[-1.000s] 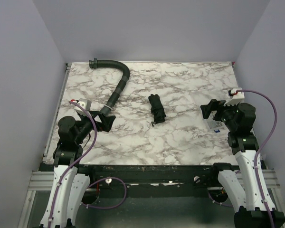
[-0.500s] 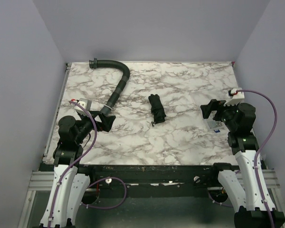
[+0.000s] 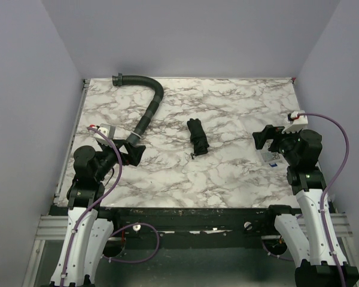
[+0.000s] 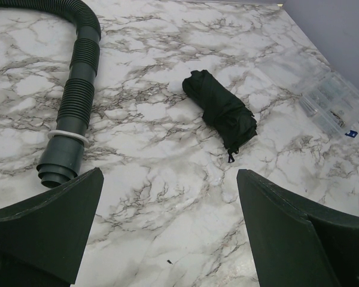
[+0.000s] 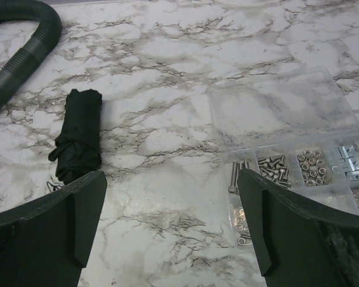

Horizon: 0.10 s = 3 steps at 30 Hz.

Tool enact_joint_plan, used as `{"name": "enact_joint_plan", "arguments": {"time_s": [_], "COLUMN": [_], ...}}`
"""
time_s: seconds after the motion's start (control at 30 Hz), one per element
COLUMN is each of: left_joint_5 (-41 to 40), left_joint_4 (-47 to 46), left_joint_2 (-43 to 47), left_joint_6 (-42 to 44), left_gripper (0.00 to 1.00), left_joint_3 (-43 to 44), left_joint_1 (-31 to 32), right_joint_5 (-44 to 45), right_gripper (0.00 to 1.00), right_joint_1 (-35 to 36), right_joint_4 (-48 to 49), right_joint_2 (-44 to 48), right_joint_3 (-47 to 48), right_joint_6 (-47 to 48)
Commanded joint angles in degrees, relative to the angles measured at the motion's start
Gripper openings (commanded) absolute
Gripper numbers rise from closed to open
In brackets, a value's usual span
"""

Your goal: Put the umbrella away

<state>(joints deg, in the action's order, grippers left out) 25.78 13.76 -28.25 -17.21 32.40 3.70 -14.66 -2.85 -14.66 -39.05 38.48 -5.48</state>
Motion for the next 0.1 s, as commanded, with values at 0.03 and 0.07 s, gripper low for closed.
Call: {"name": "enact_joint_plan", "arguments": {"time_s": [0.03,0.07], "left_joint_5": [1.6,1.6], "left_joint_4": [-1.0,-1.0], "left_joint_2": [0.0,-0.1], "left_joint_6": [-0.4,-0.4], "left_gripper": [0.98,0.98], "left_joint_3": [-0.4,-0.4], "left_joint_1": [-0.3,-0.3], "right_joint_5": [-0.1,0.1], "right_gripper": [1.0,1.0], "right_joint_1": [-0.4,-0.3], "right_joint_4": [0.8,0.8], "right_joint_2": [0.6,0.6], "right_joint_3": [-0.4,-0.2], "right_joint_6": [0.2,0.2]}}
